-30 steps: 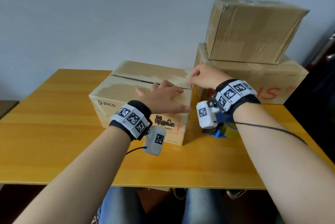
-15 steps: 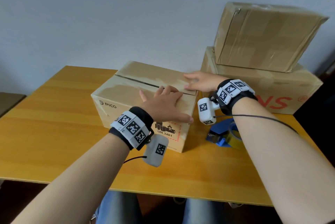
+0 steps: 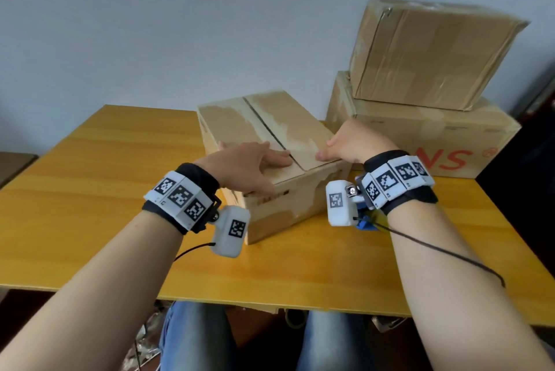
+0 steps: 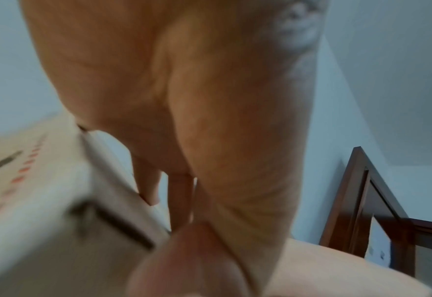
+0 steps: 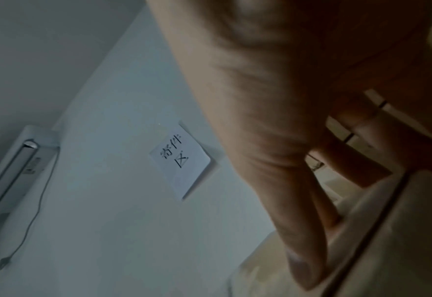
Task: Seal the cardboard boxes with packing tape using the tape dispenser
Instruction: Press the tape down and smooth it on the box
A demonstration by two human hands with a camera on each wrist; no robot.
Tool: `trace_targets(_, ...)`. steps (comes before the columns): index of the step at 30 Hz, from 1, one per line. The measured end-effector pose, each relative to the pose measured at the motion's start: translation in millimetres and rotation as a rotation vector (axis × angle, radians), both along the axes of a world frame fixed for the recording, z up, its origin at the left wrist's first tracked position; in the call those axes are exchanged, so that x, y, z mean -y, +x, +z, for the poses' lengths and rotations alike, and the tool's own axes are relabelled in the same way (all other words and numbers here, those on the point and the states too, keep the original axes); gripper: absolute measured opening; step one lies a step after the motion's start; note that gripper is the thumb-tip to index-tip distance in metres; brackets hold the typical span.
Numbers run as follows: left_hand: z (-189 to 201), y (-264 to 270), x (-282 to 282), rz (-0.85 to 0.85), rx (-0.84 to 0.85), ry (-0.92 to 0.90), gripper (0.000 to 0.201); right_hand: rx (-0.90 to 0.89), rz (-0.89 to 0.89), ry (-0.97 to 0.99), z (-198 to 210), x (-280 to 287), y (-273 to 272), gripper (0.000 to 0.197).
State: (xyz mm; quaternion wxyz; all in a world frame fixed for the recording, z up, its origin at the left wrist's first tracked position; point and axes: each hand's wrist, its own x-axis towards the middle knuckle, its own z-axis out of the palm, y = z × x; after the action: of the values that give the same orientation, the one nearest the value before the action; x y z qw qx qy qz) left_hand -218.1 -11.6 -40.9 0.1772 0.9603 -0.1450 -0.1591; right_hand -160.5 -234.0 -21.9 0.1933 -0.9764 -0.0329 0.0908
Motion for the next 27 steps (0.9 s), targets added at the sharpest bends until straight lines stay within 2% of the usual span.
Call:
trace_targets(2, -5, 5, -10, 0.030, 0.030, -0.096, 0.066, 0.002, -0.008, -0.023, 0, 0, -7, 0.030)
trace_targets(6, -18, 12, -33, 0.097, 0.105, -0.255, 0.071, -0.007, -0.008, -0.117, -6, -10, -17, 0.038)
trace_targets(9, -20, 11, -35, 0.085, 0.162, -0.324, 0.044, 0.122, 0.003, -0.128, -13, -16, -17, 0.035)
trace_targets(11, -23, 11, -29, 0.110, 0.228, -0.370, 0.036, 0.224, 0.127, -0.035, -17, -22, -19, 0.028)
trace_targets(13, -25, 11, -23, 0.127, 0.290, -0.401, 0.036, 0.188, 0.290, 0.041, -18, -33, -26, 0.033)
trace_targets(15, -25, 12, -20, 0.129, 0.311, -0.408, 0.036, 0.132, 0.347, 0.033, -22, -43, -29, 0.038)
trace_targets(20, -28, 15, -21, 0.184, 0.321, -0.377, 0.029, 0.186, 0.360, 0.022, -27, -52, -23, 0.015)
trace_targets(23, -30, 12, -20, 0.192, 0.329, -0.367, 0.024, 0.178, 0.353, 0.071, -27, -54, -25, 0.017)
trace_targets(25, -29, 10, -20, 0.196, 0.318, -0.357, 0.024, 0.152, 0.362, 0.091, -27, -49, -25, 0.010)
trace_targets(26, -27, 10, -21, 0.195, 0.307, -0.342, 0.026, 0.135, 0.375, 0.100, -26, -47, -25, 0.016)
trace_targets(27, -25, 10, -21, 0.187, 0.298, -0.310, 0.031, 0.118, 0.382, 0.091, -25, -45, -23, 0.034)
